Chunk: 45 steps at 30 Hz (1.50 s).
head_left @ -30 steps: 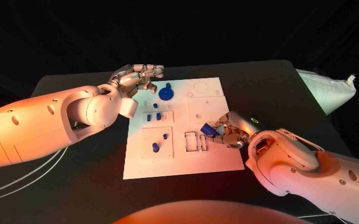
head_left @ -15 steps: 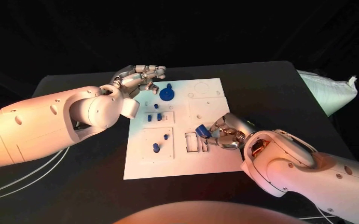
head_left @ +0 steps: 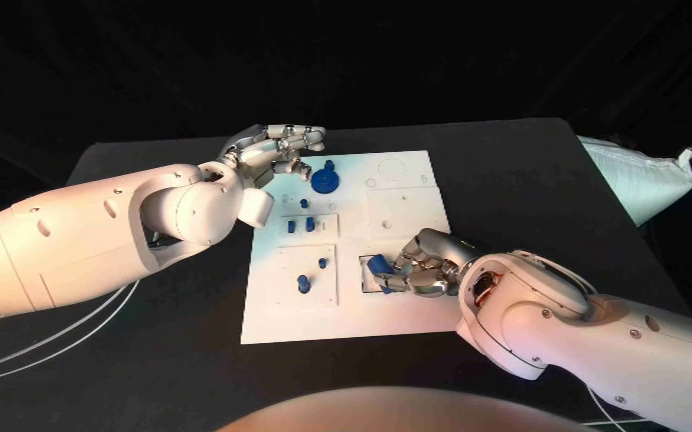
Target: Assemble the parts on the task board
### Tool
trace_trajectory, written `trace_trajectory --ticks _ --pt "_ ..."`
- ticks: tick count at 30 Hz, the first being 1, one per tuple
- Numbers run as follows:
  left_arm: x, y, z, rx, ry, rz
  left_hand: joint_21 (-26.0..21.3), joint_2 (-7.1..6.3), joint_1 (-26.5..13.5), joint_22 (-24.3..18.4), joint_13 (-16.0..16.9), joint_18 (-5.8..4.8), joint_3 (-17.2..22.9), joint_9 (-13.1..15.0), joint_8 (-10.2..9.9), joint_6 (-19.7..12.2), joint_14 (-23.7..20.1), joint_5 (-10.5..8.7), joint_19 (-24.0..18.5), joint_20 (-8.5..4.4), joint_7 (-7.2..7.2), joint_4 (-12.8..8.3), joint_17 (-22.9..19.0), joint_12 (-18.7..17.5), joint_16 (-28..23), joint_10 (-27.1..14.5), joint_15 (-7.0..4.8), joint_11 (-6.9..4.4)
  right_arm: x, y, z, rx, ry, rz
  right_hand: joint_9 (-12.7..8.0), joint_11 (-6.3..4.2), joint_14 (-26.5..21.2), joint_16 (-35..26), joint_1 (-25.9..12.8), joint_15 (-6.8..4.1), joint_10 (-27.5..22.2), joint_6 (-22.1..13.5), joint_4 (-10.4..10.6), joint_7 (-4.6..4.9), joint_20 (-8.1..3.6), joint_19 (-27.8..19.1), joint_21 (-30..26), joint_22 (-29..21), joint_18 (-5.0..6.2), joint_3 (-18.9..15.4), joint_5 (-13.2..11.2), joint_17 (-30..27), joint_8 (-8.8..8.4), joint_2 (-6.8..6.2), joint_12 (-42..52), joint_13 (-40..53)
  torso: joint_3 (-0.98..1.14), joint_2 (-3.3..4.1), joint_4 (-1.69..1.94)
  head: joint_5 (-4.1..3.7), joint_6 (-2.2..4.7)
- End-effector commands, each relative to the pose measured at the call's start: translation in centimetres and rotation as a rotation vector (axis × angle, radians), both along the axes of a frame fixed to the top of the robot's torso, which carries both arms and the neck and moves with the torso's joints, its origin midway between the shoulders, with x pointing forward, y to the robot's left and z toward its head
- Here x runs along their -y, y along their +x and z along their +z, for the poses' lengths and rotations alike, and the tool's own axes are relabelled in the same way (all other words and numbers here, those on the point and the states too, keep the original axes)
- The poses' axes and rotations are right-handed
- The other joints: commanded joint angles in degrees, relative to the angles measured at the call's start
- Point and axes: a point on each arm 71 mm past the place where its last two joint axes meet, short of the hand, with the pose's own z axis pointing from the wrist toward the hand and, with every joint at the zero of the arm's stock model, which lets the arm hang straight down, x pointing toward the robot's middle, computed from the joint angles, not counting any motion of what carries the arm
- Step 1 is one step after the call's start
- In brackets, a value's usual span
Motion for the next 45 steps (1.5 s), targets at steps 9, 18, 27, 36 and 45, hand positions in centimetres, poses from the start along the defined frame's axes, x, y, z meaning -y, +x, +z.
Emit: trace_trajectory --ticks 9,18,27,36,45 --pt "0.44 -0.12 0.15 0.010 -0.013 -0.030 -0.2 -0.07 -0.7 -0.1 0.1 0.71 -0.4 -0.1 0.4 -0.5 -0.2 0.25 -0.2 0.15 0.14 0.0 -0.1 0.4 0.3 -0.4 0.14 0.05 -0.49 -0.05 -0.06 -0.006 -0.013 0.018 0.3 -0.15 4.3 -0.1 -0.8 -0.35 0.3 1.1 0.1 -0.53 -0.59 2.5 0.1 8.9 -1.04 -0.5 0.1 6.8 0.34 0.11 0.0 0.1 0.02 -0.04 0.04 0.09 0.15" --pt "0.52 -0.15 0.16 0.011 -0.014 -0.037 -0.2 -0.12 -0.7 -0.1 0.1 0.71 -0.5 -0.1 0.4 -0.7 -0.2 0.25 -0.2 0.17 0.20 0.1 -0.1 0.4 0.4 -0.5 0.16 0.08 -0.50 0.24 -0.27 -0.004 -0.013 0.010 1.3 -0.27 4.3 -0.3 -4.4 -0.47 0.4 1.1 -0.2 -0.62 -0.75 2.5 0.0 8.9 -1.04 -3.7 -8.0 6.6 0.15 0.81 -0.6 0.5 0.00 -0.01 -0.06 -0.03 0.38" --pt "0.80 -0.25 0.21 0.016 -0.018 -0.064 -0.2 -0.19 -0.8 0.0 0.0 0.68 -0.7 -0.2 0.3 -1.0 -0.2 0.26 -0.1 0.20 0.35 0.1 0.0 0.5 0.5 -0.7 0.21 0.18 -0.59 0.34 -0.20 0.008 0.001 -0.001 2.6 0.02 4.0 -1.2 -11.3 -0.25 -0.4 0.4 0.2 -0.40 -0.56 2.3 -0.2 8.7 -0.98 -8.9 -24.2 5.5 -0.30 -0.16 -3.2 -0.4 0.06 0.00 -0.01 -0.13 0.41" --pt "1.02 -0.32 0.26 0.023 -0.016 -0.086 -0.1 -0.19 -0.8 0.0 0.0 0.67 -0.7 -0.2 0.3 -1.0 -0.2 0.26 -0.1 0.21 0.37 0.1 0.0 0.5 0.5 -0.7 0.22 0.20 -0.65 0.16 0.02 0.018 0.003 0.010 3.4 -0.07 4.1 -1.1 -6.1 -0.33 -0.1 0.5 -0.8 -0.52 -0.60 2.4 -0.1 8.8 -1.01 -8.1 -21.6 5.6 -0.28 0.97 -3.3 0.1 0.11 0.00 -0.03 -0.13 0.26" --pt "1.20 -0.31 0.26 0.025 -0.017 -0.092 -0.1 -0.19 -0.8 0.0 0.0 0.67 -0.7 -0.2 0.3 -1.0 -0.2 0.26 -0.1 0.21 0.37 0.1 0.0 0.5 0.5 -0.7 0.22 0.20 -0.72 0.35 -0.13 0.039 -0.028 0.030 4.4 -0.56 4.1 -1.1 10.5 -0.77 -0.4 1.0 -10.3 -0.85 -1.00 2.5 -0.1 8.9 -1.03 -2.2 -24.5 5.7 -0.12 3.57 -4.2 0.1 0.05 -0.03 0.02 -0.03 0.26"
